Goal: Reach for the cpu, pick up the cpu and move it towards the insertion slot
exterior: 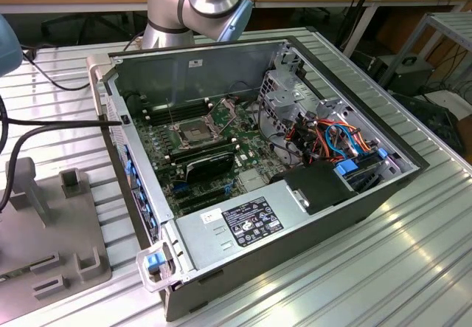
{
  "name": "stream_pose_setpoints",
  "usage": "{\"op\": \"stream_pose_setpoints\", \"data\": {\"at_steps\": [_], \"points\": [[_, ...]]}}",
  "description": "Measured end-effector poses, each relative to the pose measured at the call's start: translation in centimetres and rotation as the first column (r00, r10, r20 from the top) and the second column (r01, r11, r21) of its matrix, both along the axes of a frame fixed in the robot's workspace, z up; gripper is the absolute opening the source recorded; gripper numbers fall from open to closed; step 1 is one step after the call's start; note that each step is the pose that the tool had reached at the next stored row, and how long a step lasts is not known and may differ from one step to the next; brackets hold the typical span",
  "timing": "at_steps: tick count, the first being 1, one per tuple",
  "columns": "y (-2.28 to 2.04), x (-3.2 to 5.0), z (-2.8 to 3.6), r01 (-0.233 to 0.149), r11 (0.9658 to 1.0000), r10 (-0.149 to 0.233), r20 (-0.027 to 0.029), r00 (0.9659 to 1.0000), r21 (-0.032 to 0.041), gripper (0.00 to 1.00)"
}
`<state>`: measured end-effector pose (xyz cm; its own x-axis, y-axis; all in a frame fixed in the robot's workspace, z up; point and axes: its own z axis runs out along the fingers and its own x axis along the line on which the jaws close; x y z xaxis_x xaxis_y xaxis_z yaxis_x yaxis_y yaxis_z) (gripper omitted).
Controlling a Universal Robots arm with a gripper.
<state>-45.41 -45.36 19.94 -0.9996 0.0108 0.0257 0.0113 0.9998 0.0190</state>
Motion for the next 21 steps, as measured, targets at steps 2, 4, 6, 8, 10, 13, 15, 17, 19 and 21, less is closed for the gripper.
{"op": "stream_pose_setpoints", "data": {"at_steps": [2,4,6,8,10,13,15,17,19,21], "points": [[0.0,0.0,0.27,0.0,1.0,0.0,0.0001,1.0,0.0,0.55],[0.0,0.0,0.51,0.0,1.0,0.0,0.0,1.0,0.0,0.55],[0.0,0.0,0.79,0.0,1.0,0.0,0.0001,1.0,0.0,0.55],[0.0,0.0,1.06,0.0,1.0,0.0,0.0001,1.0,0.0,0.55],[0.0,0.0,1.46,0.0,1.0,0.0,0.0001,1.0,0.0001,0.55],[0.0,0.0,2.09,0.0,1.0,0.0,0.0001,1.0,0.0,0.55],[0.0,0.0,2.48,0.0,1.0,0.0,0.0,1.0,0.0,0.55],[0.0,0.0,2.87,0.0,1.0,0.0,0.0,1.0,0.0,0.55],[0.0,0.0,3.09,0.0,1.0,0.0,0.0001,1.0,0.0002,0.55],[0.0,0.0,3.36,0.0,1.0,0.0,0.0,1.0,0.0002,0.55]]}}
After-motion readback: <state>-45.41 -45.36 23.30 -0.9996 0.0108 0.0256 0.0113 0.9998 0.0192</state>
